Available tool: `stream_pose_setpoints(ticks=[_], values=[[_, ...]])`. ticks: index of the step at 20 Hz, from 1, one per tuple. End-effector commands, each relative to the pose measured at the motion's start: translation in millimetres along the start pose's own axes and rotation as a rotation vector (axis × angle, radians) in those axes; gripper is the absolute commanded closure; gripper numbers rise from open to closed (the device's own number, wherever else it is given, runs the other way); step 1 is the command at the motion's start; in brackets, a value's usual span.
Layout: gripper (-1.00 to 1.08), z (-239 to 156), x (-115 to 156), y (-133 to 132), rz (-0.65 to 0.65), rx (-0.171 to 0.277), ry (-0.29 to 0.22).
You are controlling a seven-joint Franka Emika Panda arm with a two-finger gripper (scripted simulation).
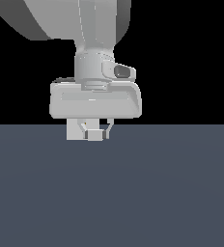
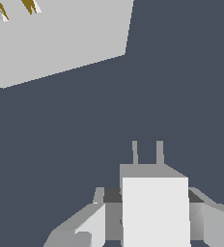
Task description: Plug the charger into the wall socket.
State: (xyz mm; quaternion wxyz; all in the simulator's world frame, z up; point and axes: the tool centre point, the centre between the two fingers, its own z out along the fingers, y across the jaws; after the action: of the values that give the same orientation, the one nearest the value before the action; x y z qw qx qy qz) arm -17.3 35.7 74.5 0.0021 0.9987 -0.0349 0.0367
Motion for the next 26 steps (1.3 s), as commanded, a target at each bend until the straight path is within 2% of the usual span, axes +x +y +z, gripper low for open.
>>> stream_pose_setpoints(ticks=[1, 12, 26], values=[[1.08, -6, 8, -9, -0.074, 0.005, 0.0], [1.08, -22, 24, -35, -0.264, 0.021, -0.002], [1.08, -23, 29, -39, -0.282, 0.022, -0.002]])
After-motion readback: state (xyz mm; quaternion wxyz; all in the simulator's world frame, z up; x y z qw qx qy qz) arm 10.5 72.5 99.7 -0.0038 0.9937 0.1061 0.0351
